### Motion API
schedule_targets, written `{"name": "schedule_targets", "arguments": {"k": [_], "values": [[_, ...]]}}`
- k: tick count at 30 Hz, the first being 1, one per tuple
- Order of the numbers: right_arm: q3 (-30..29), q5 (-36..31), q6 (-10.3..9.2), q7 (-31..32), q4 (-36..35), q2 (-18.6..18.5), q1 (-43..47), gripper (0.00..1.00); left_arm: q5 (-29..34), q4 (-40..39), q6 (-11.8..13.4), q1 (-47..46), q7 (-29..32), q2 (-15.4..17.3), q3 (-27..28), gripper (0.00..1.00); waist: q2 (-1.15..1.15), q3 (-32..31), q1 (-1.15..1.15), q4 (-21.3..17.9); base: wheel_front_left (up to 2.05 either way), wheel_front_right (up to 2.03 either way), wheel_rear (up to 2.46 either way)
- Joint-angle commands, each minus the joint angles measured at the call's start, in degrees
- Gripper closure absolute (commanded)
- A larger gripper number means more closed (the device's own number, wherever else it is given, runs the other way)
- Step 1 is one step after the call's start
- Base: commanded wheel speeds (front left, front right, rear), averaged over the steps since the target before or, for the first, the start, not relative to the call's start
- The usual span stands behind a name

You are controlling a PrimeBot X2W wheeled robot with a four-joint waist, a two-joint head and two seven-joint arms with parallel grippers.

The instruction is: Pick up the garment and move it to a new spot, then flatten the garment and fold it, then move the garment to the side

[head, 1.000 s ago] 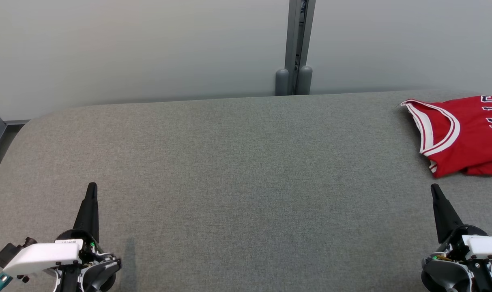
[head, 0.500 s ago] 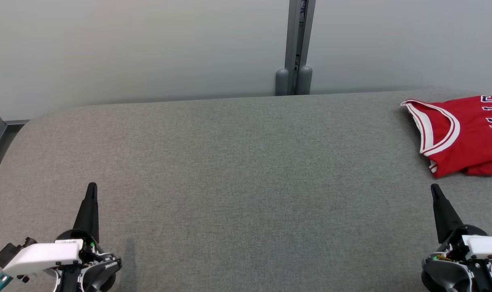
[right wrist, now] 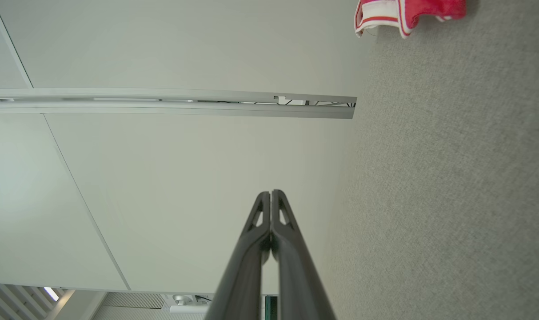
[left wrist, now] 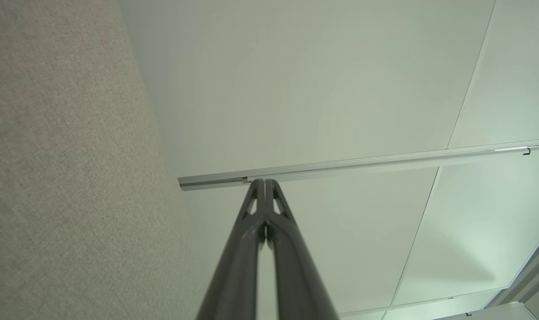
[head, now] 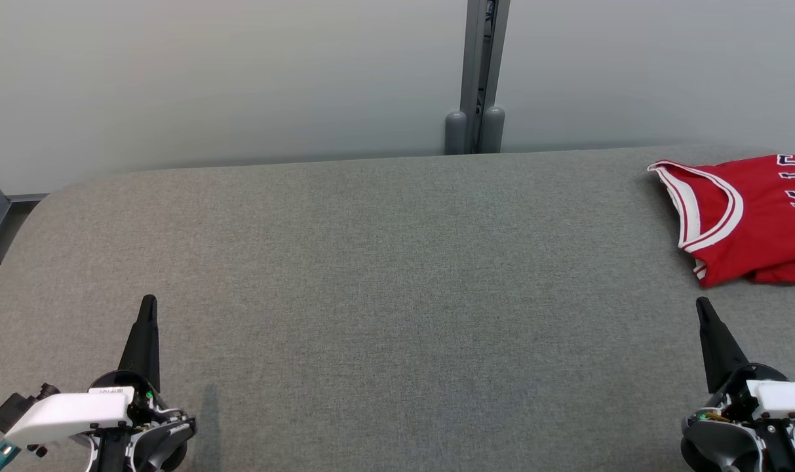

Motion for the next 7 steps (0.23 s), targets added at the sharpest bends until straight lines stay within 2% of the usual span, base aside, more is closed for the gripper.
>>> {"name": "schedule_targets", "arguments": {"k": [1,7], "values": [[-0.1,0.1,0.02,0.2,-0.1,-0.5,-0.5,1.00,0.0,-0.2,-0.2,-0.7,0.2,0.3,0.3,1.00,0.00,0.0,0.00,0.0,0.00,0.00,0.00],[-0.1,0.1,0.02,0.2,-0.1,-0.5,-0.5,1.00,0.0,-0.2,-0.2,-0.7,0.2,0.3,0.3,1.00,0.00,0.0,0.00,0.0,0.00,0.00,0.00]]}}
